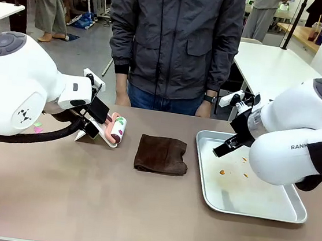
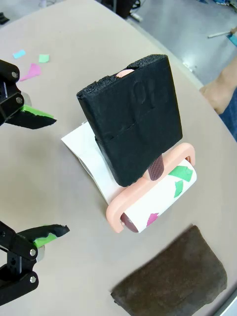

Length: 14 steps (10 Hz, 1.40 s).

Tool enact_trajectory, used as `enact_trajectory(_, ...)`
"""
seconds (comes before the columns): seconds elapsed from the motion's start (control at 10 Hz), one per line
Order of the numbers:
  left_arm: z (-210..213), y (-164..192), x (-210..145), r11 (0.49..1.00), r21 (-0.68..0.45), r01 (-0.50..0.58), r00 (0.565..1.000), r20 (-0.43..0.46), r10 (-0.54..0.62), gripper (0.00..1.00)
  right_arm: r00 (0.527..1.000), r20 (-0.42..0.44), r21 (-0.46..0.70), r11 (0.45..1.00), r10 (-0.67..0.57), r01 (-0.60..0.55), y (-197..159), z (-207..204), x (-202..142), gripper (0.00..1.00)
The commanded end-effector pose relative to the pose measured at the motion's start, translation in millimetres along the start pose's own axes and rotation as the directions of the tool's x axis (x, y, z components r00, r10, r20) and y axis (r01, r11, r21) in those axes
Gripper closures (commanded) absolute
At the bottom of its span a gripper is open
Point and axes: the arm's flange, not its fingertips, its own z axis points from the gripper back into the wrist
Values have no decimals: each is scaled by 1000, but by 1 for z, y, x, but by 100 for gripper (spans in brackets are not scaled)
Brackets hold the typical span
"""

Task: Clean the surface of the table.
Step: Hold the Lint Roller with your left hand and the towel with your right hand.

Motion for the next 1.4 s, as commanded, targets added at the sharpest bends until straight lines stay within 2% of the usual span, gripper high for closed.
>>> enact_trajectory(0.0,0,0,0,1000,0,1,1000,0,-1,0,1000,0,0,1000,-1,1,0,0,0,0)
enact_trajectory(0.2,0,0,0,1000,0,0,1000,0,0,0,1000,2,41,999,2,-2,0,4,-2,0)
enact_trajectory(0.3,11,4,-7,998,-53,-44,999,-12,43,0,1000,-22,75,997,-11,12,-2,8,-4,0)
enact_trajectory(0.4,23,8,-15,991,-118,-65,997,-43,60,0,997,-70,134,990,-41,50,-9,13,-7,0)
enact_trajectory(0.6,48,19,-28,970,-226,-93,990,-125,66,0,956,-243,194,957,-165,215,-28,32,-10,0)
enact_trajectory(0.7,56,26,-35,965,-238,-112,984,-163,73,0,940,-266,262,923,-212,283,-38,44,-13,0)
enact_trajectory(0.8,63,36,-41,946,-291,-146,981,-163,101,0,926,-281,363,865,-253,346,-49,55,-17,0)
enact_trajectory(0.9,67,46,-44,916,-316,-246,960,-209,186,0,900,-306,450,786,-311,425,-61,64,-22,0)
enact_trajectory(1.0,71,58,-47,851,-360,-383,908,-318,274,0,877,-328,588,650,-352,481,-80,68,-32,0)
enact_trajectory(1.1,77,74,-54,775,-425,-467,883,-278,379,0,818,-378,654,501,-432,567,-102,69,-46,0)
enact_trajectory(1.2,84,93,-65,690,-522,-502,859,-204,470,0,766,-425,683,384,-483,621,-120,70,-59,0)
enact_trajectory(1.3,90,115,-81,589,-546,-596,767,-170,618,0,728,-461,707,285,-508,647,-136,70,-74,0)
